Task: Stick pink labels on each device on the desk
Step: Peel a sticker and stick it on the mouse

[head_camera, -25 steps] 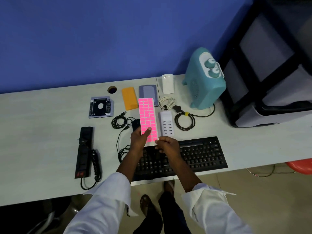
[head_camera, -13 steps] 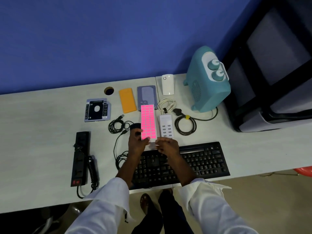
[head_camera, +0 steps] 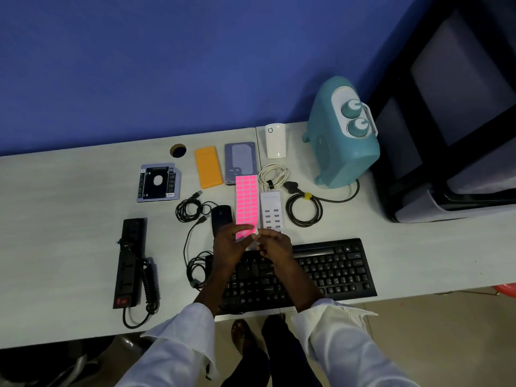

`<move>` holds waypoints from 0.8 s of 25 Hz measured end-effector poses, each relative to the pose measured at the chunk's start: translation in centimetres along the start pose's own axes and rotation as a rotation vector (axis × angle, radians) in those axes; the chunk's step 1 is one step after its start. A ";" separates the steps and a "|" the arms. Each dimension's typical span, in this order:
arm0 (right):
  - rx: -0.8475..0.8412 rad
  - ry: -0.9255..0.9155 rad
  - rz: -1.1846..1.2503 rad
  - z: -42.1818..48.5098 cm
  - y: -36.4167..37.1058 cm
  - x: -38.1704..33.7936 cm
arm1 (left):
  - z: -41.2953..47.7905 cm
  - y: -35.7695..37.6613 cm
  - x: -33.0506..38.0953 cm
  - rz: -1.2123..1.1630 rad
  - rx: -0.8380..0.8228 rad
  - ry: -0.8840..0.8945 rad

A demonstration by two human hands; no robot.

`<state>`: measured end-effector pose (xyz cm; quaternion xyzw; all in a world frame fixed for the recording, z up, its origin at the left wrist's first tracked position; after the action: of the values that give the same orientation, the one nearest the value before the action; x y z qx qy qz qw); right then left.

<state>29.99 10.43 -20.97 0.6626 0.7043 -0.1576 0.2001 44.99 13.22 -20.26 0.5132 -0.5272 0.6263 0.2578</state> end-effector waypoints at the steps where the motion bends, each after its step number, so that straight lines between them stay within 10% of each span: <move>1: -0.001 -0.006 -0.007 0.0 0.0 0.0 | 0.1 0.0 0.0 0.010 0.009 0.016; 9: 0.029 -0.037 -0.082 0.2 -0.4 -0.2 | 0.1 -0.2 -0.4 0.060 0.100 -0.051; 14: 0.330 -0.239 -0.336 -0.6 -1.4 -1.3 | -0.5 -1.4 0.3 -0.050 0.179 -0.070; 20: -0.086 -0.013 -0.099 -1.2 2.3 -1.7 | -0.9 -1.8 0.9 -0.154 0.106 -0.069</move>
<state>32.24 9.72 -18.98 0.6166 0.7411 -0.1414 0.2248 45.90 14.46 -18.62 0.5865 -0.4609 0.6135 0.2593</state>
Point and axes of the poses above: each hand's wrist, its own z-axis towards the middle knuckle, its own y-axis out of the palm, x = y × z, the point moved 7 cm from there along z, towards the middle knuckle, and after that the axes turned 9 degrees about y, right-handed, at the moved point
